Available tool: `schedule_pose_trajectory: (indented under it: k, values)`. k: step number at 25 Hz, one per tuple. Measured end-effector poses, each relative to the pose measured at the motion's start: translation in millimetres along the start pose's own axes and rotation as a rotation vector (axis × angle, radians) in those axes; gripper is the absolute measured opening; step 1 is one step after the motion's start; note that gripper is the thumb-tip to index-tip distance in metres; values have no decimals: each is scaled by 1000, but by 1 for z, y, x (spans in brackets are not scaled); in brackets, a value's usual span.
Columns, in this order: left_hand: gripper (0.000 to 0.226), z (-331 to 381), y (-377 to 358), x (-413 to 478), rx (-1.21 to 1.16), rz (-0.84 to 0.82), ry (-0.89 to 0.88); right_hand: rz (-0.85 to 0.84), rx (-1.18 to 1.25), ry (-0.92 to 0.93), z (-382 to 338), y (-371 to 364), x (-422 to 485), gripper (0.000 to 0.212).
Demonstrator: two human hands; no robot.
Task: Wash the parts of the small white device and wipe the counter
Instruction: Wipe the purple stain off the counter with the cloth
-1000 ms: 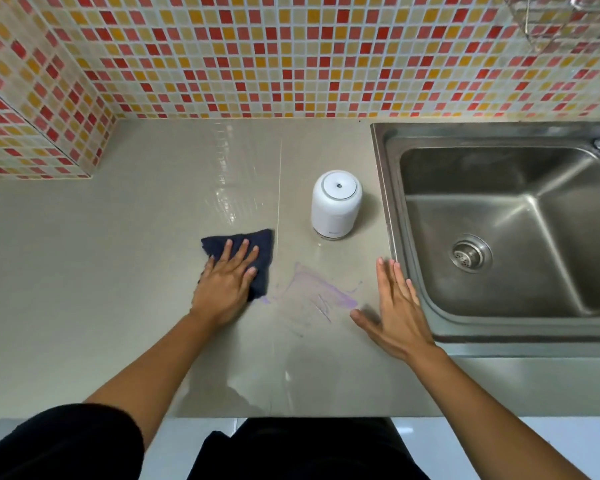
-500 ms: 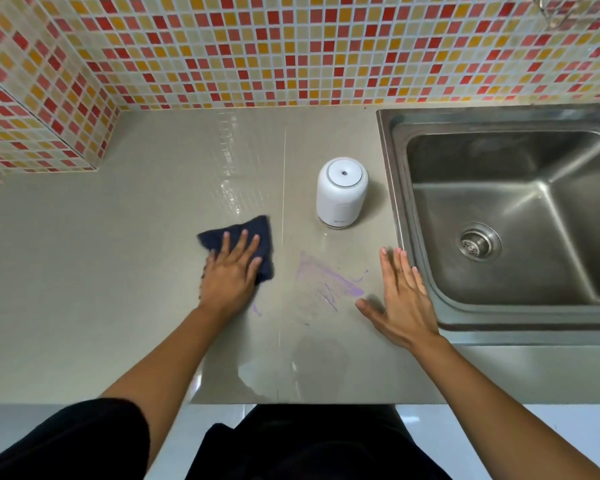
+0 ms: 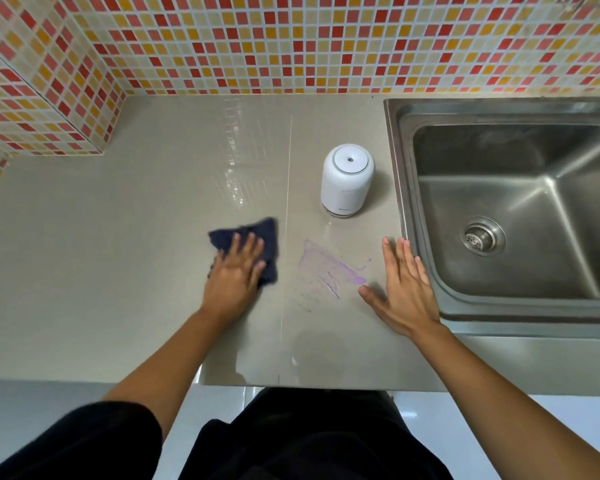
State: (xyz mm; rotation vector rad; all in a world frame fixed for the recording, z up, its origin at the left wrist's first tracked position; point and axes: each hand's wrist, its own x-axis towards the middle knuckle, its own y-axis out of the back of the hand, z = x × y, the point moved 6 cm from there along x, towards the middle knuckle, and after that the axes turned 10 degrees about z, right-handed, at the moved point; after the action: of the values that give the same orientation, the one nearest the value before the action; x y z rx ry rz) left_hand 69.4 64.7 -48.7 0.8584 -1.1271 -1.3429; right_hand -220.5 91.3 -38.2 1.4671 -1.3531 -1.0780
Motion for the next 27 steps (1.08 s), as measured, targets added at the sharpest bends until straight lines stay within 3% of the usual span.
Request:
schedule_pose_trajectory:
  k: [2, 4, 7, 9, 11, 13, 14, 16, 19, 21, 23, 25, 27]
  values:
    - [59, 6, 6, -60, 7, -57, -264, 6, 9, -1, 0, 0, 0, 101]
    - [58, -30, 26, -88, 18, -40, -339, 7, 7, -3, 0, 0, 0, 104]
    - [62, -91, 36, -46, 55, 51, 59, 4, -36, -14, 2, -2, 1, 114]
    - [58, -80, 28, -8, 74, 115, 260, 6, -41, -20, 1, -2, 2, 118]
    - [58, -31, 12, -15, 26, 101, 131, 2, -37, -14, 1, -3, 1, 119]
    - [57, 6, 7, -70, 17, 20, -148, -8, -37, -13, 1, -2, 2, 119]
    - [55, 6, 11, -102, 32, -10, -247, -11, -40, -14, 1, -3, 2, 119]
    - [54, -24, 32, -125, 21, -7, -281, -9, -50, -11, 1, -3, 2, 119]
    - [62, -78, 41, -76, 34, 57, 76, -11, -49, -10, 2, -4, 2, 119]
    - [58, -74, 31, -36, 28, 97, 277, -2, -49, -9, 2, -4, 3, 119]
    - [55, -29, 15, -34, 7, 106, 170, 1, -47, 0, 1, -5, 3, 119]
    - [53, 11, 7, -75, 19, 57, -77, 8, -50, -7, 1, -6, 2, 120]
    - [51, 7, 16, -119, 22, -5, -252, 26, -39, -7, 2, -4, 3, 119]
